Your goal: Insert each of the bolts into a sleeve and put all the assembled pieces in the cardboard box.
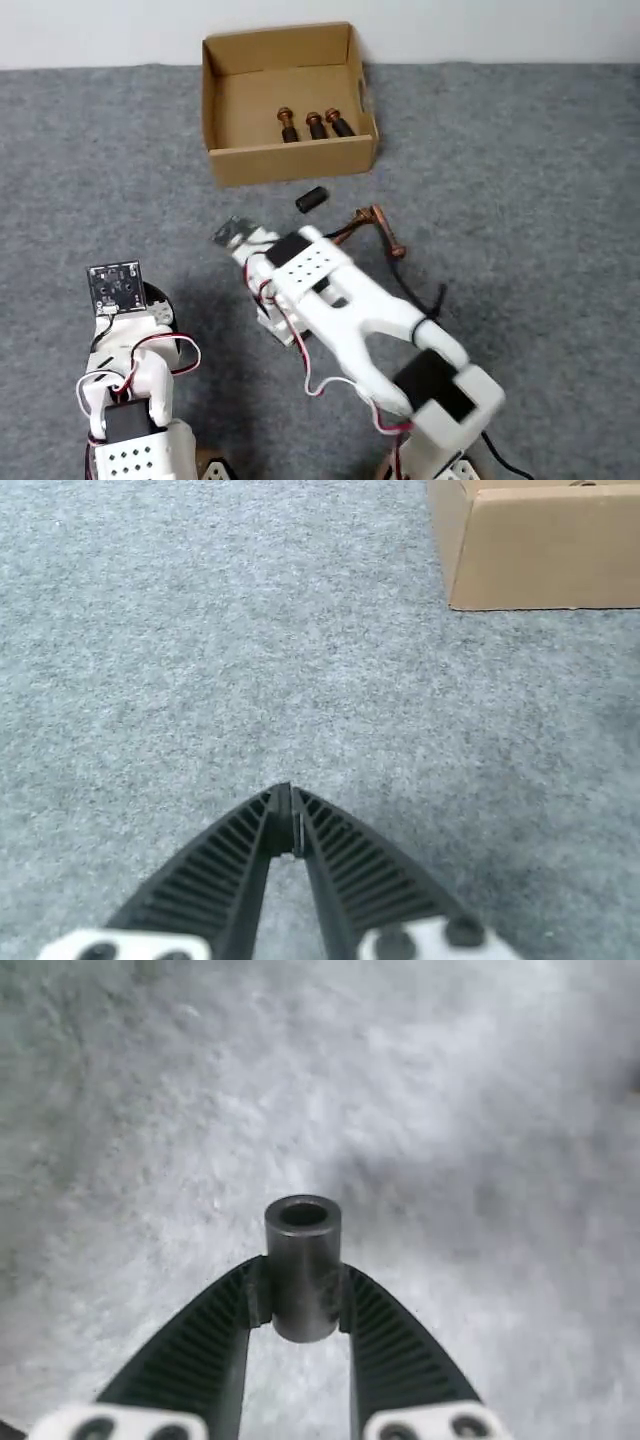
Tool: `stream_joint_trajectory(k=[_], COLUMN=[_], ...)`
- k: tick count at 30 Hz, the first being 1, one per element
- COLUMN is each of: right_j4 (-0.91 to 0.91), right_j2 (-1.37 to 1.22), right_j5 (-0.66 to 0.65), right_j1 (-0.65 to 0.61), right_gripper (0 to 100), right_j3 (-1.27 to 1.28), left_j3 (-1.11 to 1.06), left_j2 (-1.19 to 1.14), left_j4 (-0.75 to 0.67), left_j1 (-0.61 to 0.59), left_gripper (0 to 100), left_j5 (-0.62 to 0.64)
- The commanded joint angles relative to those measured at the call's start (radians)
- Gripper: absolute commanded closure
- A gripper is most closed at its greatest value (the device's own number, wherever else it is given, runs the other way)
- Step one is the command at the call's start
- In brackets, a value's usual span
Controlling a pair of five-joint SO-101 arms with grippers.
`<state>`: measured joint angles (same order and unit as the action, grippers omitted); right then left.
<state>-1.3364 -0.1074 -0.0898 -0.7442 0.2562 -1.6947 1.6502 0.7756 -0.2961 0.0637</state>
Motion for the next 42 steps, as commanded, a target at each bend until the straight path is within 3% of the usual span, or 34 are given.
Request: stream_joint_trajectory(k=[1, 10, 14, 22, 35, 42], right_j4=[-0.073, -0.216, -0.229, -0.117, -0.062, -0.067], right_j2=[0.186, 0.476, 0.604, 1.017, 1.566, 1.733], right_j5=[0.094, 0.244, 0.29, 0.287, 0.288, 0.29], right_j1=[0.054, 0.2, 0.315, 0.544, 0.714, 0.753], right_gripper=[99.0, 99.1, 99.1, 99.1, 99.1, 99.1], right_j3=[-0.014, -0.011, 0.043, 0.384, 0.81, 0.901], left_j3=[0.007, 0.007, 0.007, 0.056, 0.202, 0.44], left_j2=[0.0, 0.0, -0.002, -0.002, -0.011, -0.373], left_j4=[-0.023, -0.008, 0.011, 0.058, 0.239, 0.232], left_j1=[0.025, 0.087, 0.17, 0.219, 0.407, 0.44], left_gripper=[99, 99, 99, 99, 99, 99], left_j5=[-0.014, -0.014, -0.025, -0.261, -0.307, -0.307])
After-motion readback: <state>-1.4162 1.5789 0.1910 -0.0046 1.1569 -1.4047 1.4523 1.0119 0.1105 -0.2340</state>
